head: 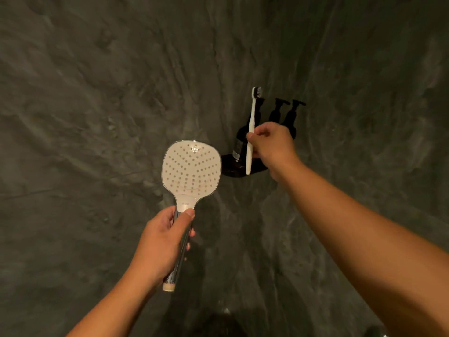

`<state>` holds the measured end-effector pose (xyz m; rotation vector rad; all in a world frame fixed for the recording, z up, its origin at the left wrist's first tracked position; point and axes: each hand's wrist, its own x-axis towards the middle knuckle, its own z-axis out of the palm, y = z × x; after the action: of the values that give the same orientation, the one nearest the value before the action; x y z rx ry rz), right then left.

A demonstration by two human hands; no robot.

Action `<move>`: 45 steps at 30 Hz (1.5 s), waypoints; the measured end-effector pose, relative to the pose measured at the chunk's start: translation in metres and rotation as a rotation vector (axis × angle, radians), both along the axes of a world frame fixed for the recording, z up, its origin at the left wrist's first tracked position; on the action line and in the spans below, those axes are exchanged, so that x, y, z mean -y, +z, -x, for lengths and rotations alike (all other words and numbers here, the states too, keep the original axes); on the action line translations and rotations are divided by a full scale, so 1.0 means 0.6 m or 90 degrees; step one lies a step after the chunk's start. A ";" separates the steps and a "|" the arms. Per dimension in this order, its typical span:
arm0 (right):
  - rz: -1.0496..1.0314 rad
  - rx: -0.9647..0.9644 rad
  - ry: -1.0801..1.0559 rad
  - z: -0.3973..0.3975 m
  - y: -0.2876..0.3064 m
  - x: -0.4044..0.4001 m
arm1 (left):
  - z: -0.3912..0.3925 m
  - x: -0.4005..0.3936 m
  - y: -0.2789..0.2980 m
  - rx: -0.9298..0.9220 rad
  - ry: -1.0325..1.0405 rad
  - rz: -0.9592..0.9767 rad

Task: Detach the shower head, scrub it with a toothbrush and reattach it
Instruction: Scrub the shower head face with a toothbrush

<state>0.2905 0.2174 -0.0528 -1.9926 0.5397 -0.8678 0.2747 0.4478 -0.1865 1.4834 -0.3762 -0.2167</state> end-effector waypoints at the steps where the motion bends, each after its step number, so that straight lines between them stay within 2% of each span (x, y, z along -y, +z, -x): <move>1: 0.007 0.000 -0.012 -0.009 0.002 -0.003 | -0.005 -0.002 -0.003 0.000 -0.004 -0.001; 8: 0.151 0.006 -0.100 -0.050 -0.006 -0.019 | -0.024 0.000 -0.011 -0.018 -0.021 0.005; 15: 0.216 -0.005 -0.173 -0.073 -0.027 -0.041 | -0.031 0.012 -0.005 -0.047 -0.031 0.026; 29: 0.236 -0.137 -0.185 -0.079 -0.029 -0.048 | -0.037 0.005 -0.005 -0.039 -0.045 0.034; 45: 0.236 -0.102 -0.157 -0.024 -0.046 -0.035 | -0.007 0.009 0.011 -0.029 -0.077 0.020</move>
<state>0.3050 0.2385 -0.0803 -2.3822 0.7743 -1.0208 0.2790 0.4426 -0.1797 1.4243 -0.4314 -0.3380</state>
